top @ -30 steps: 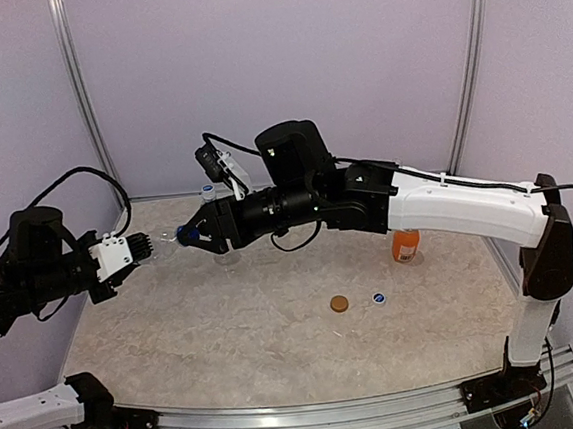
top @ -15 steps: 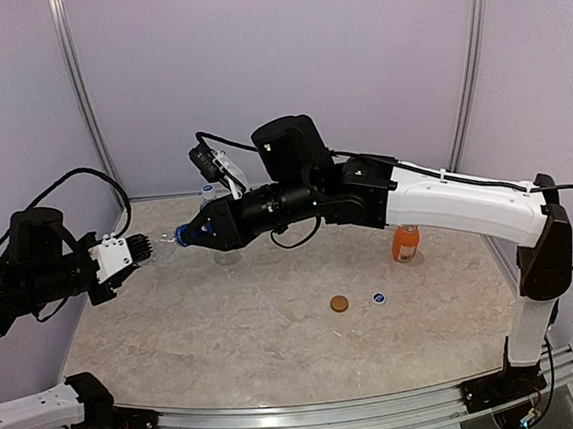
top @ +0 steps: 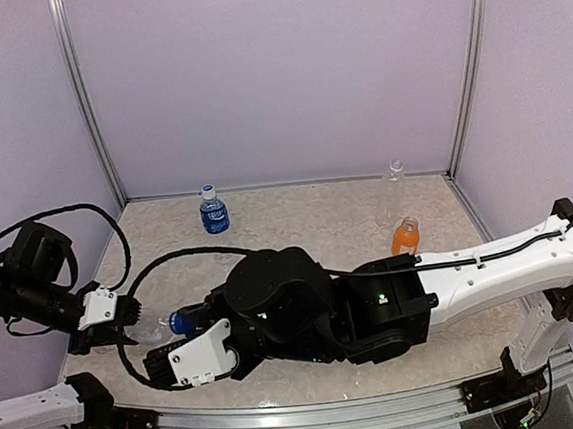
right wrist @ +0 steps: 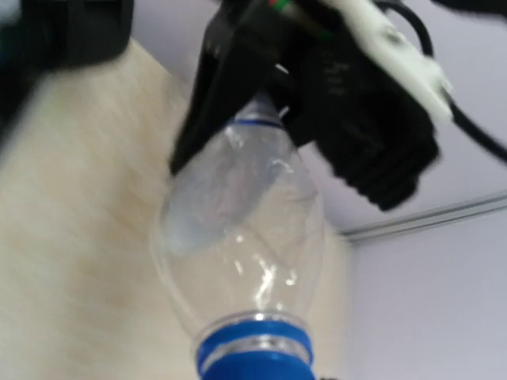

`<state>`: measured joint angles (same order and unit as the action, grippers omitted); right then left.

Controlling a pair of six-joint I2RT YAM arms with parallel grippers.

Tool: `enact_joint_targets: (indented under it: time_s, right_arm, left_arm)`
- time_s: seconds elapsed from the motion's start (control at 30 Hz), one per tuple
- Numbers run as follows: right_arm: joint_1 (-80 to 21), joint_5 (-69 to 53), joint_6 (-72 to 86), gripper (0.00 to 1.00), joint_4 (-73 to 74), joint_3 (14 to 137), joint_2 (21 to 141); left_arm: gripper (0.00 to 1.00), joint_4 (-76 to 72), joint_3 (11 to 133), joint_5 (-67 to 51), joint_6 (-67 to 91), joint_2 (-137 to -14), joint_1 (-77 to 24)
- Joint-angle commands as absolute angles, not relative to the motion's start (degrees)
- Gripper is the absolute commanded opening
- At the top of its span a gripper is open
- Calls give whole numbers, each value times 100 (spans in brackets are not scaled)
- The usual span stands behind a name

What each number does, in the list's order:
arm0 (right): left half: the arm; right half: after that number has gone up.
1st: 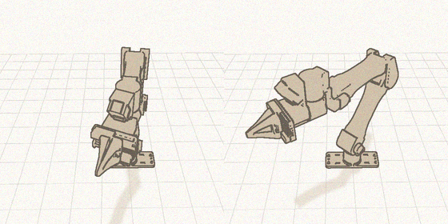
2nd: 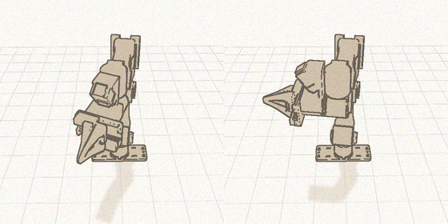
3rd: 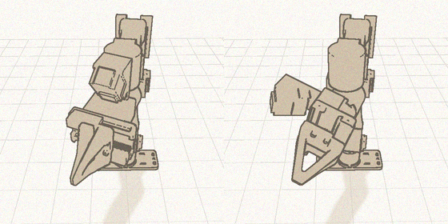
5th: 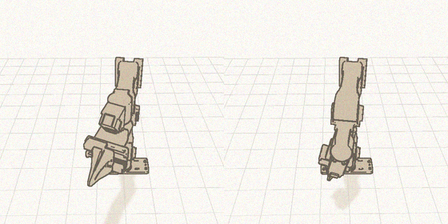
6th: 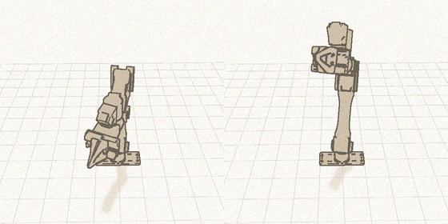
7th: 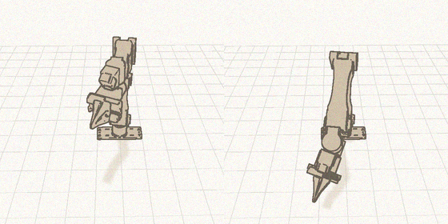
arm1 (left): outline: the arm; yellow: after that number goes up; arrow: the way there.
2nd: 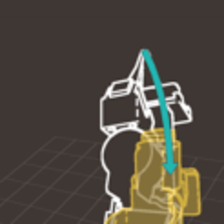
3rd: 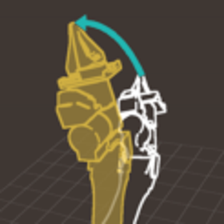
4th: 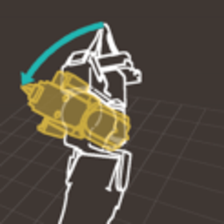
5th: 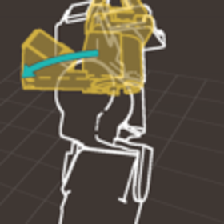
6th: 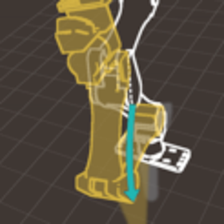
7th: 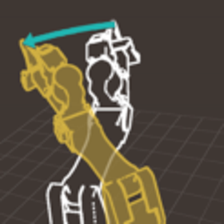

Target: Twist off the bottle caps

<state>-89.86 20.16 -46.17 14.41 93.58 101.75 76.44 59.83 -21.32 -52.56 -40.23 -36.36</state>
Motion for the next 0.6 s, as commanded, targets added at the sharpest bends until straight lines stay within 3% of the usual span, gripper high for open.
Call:
enact_joint_targets:
  time_s: [0.0, 0.17, 0.3, 0.43, 0.57]
  right_arm:
    - [-9281, 3752, -7614, 0, 304, 8714, 10062]
    - [-9481, 4769, -9419, 0, -682, 8435, 10273]
    - [-9566, 4799, -9752, 0, -1030, 8385, 10203]
    - [-9576, 4628, -9063, 0, -1095, 8297, 9919]
    - [-9273, 4499, -7308, 0, -1163, 8117, 9452]
  left_arm:
    - [16, 8005, 6016, -2620, -5384, -4039, -3639]
    - [15, 7951, 5897, -2465, -5478, -4025, -3639]
    - [15, 7838, 5776, -2269, -5487, -4001, -3639]
    - [14, 7695, 5692, -2068, -5448, -3944, -3639]
    - [15, 7343, 5616, -1915, -5279, -3887, -3639]
